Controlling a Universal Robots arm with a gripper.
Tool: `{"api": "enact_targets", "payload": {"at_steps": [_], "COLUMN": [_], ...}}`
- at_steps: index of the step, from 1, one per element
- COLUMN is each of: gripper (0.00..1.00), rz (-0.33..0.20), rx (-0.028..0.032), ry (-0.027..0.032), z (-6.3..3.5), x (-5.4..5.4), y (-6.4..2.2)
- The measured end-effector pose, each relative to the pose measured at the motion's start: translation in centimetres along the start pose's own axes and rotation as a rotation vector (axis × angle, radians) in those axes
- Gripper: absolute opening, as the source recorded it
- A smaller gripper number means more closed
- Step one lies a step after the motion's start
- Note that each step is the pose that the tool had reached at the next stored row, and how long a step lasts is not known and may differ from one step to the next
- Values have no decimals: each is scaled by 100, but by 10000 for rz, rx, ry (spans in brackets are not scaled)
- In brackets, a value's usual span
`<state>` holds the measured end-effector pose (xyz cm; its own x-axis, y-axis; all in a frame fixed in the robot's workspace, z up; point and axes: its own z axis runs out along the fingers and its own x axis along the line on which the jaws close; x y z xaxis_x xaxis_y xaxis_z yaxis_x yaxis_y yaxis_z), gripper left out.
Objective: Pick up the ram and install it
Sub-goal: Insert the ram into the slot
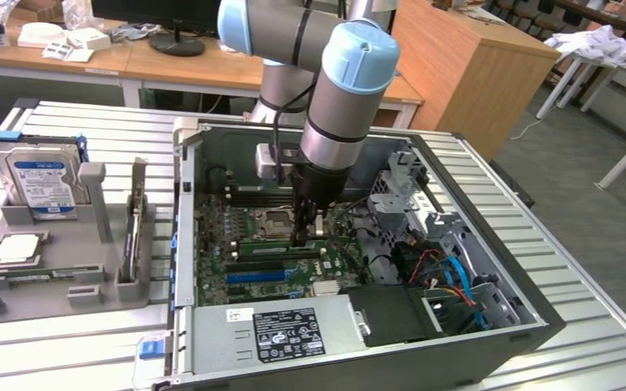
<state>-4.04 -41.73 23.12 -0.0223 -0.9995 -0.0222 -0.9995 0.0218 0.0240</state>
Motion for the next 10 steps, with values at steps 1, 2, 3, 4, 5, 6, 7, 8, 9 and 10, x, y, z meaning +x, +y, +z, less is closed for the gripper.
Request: {"api": "enact_targets", "payload": {"at_steps": [1,2,3,4,5,6,7,8,9,10], "gripper": [11,11,11,11,11,11,11,11,11,11], "rz": [1,2,4,3,1,-1,0,-1,1,1], "rx": [0,1,3,2,2,1,1,1,1,1], "ry": [0,-2,-4,-4,-2,-2,-2,-1,-2,-1], "z": [0,1,2,2,2,2,1,1,1,1], "x": [0,-2,-9,-13,-14,-14,-14,-15,-15,-15], "y": [0,0,1,1,0,0,0,0,0,0]}}
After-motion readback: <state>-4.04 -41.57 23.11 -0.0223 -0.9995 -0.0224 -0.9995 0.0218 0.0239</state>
